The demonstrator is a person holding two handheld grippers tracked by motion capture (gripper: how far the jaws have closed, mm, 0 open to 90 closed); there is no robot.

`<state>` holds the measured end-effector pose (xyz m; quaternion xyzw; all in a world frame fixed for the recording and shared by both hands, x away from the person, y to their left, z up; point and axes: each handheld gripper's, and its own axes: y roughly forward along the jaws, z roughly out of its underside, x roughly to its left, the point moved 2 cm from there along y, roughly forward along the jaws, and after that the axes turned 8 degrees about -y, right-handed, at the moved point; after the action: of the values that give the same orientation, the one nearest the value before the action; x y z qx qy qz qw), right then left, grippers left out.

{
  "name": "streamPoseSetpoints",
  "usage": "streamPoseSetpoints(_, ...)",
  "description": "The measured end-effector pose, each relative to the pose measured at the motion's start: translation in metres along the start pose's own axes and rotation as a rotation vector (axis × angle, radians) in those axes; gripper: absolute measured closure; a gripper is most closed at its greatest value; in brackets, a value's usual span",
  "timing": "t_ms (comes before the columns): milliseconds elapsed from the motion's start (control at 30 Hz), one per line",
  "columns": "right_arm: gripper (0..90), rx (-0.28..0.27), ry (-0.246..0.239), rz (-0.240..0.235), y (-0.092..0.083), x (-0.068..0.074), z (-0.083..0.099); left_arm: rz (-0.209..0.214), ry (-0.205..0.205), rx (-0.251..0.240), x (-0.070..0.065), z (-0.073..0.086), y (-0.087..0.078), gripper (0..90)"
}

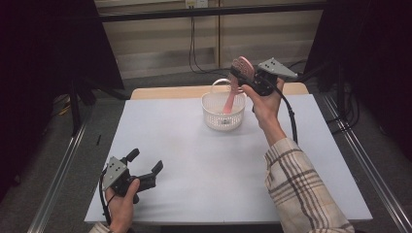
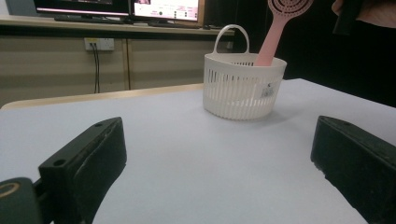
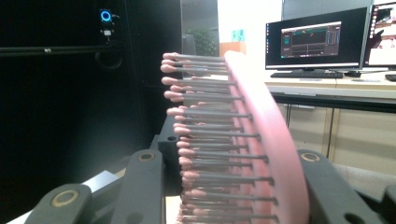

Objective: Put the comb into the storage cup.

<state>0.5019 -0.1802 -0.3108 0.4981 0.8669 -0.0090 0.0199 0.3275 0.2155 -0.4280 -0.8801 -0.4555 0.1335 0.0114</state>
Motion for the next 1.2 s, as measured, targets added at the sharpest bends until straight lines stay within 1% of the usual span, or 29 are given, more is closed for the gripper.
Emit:
streamPoseSetpoints(67,61.9,0.001,0.006,-0.003,0.000,-0.001,0.004,-0.002,0.004,0.001,0.001,0.000,0.000,3.4)
streamPoseSetpoints(133,61.9,0.005,0.007,0.000,0.000,-0.001,0.006,-0.003,-0.003,-0.005,0.001,-0.001,0.000,3.4)
streamPoseSetpoints(167,61.9,0.007,0.009,0.000,0.000,-0.001,0.008,-0.005,0.003,0.000,0.002,0.000,0.000,3.4)
streamPoseSetpoints(233,61.9,0.010,0.007,-0.003,0.000,-0.001,0.010,-0.002,0.000,0.002,0.002,0.000,0.000,3.4)
streamPoseSetpoints(433,61.9,0.014,0.018,-0.008,0.000,-0.001,0.015,0.003,0.011,0.003,0.001,0.000,0.000,3.4)
streamPoseSetpoints(567,61.9,0.020,0.022,-0.010,0.001,-0.001,0.020,0.008,0.002,0.003,0.000,-0.001,0.001,3.4)
streamPoseSetpoints(667,61.9,0.023,0.025,-0.011,0.001,-0.002,0.024,0.007,0.008,0.004,0.000,-0.001,0.001,3.4)
streamPoseSetpoints(733,61.9,0.028,0.031,-0.010,0.001,-0.003,0.027,0.009,0.004,0.002,-0.001,0.000,0.001,3.4)
streamPoseSetpoints(767,61.9,0.030,0.029,-0.010,0.002,-0.003,0.029,0.008,0.012,0.004,0.000,-0.001,0.001,3.4)
streamPoseSetpoints(900,61.9,0.037,0.040,-0.013,0.002,-0.004,0.035,0.008,0.004,0.003,-0.001,0.000,0.001,3.4)
streamPoseSetpoints(967,61.9,0.042,0.048,-0.023,0.003,-0.004,0.037,0.010,0.002,0.006,0.000,0.000,0.001,3.4)
streamPoseSetpoints(1067,61.9,0.049,0.046,-0.027,0.005,-0.004,0.039,0.013,0.004,0.015,0.000,0.000,0.001,3.4)
streamPoseSetpoints(1200,61.9,0.049,0.052,-0.026,0.007,-0.005,0.041,0.015,0.011,0.011,-0.001,0.000,0.001,3.4)
